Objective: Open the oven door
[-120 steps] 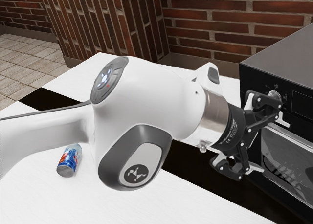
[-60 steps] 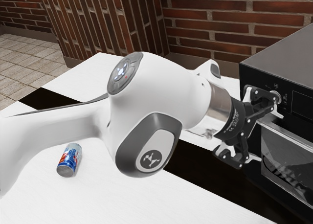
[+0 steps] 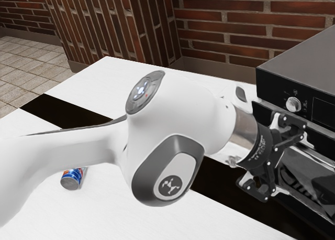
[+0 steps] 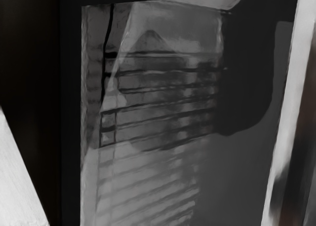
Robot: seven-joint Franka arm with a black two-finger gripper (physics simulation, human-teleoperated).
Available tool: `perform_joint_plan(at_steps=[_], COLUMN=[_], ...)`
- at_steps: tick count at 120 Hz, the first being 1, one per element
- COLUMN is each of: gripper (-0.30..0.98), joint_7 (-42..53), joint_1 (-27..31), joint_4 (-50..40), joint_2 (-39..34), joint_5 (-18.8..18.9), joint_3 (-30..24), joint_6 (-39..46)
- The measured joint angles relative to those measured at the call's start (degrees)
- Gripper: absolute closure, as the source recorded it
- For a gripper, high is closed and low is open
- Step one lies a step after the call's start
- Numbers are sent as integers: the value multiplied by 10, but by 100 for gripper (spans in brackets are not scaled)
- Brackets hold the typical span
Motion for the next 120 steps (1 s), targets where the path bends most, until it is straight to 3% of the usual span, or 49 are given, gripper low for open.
perform_joint_plan(at_steps=[33,50,62,71,81,87,93,100,109,120], gripper=[0,1,0,0,0,1,0,0,0,0], joint_7=[3,3,-6,-15,-19,-5,10,28,66,111], joint_1=[8,16,22,67,104,149,203,257,321,338], joint_4=[-83,-140,-186,-210,-208,-93,75,195,206,141], joint_2=[-64,-126,-184,-227,-244,-219,-164,-118,-101,-116], joint_5=[-23,-8,4,14,32,55,69,80,88,90], joint_3=[1,-9,-51,-110,-133,-130,-124,-101,-66,-70], joint_6=[0,1,2,3,-4,-71,-182,-313,-439,-523])
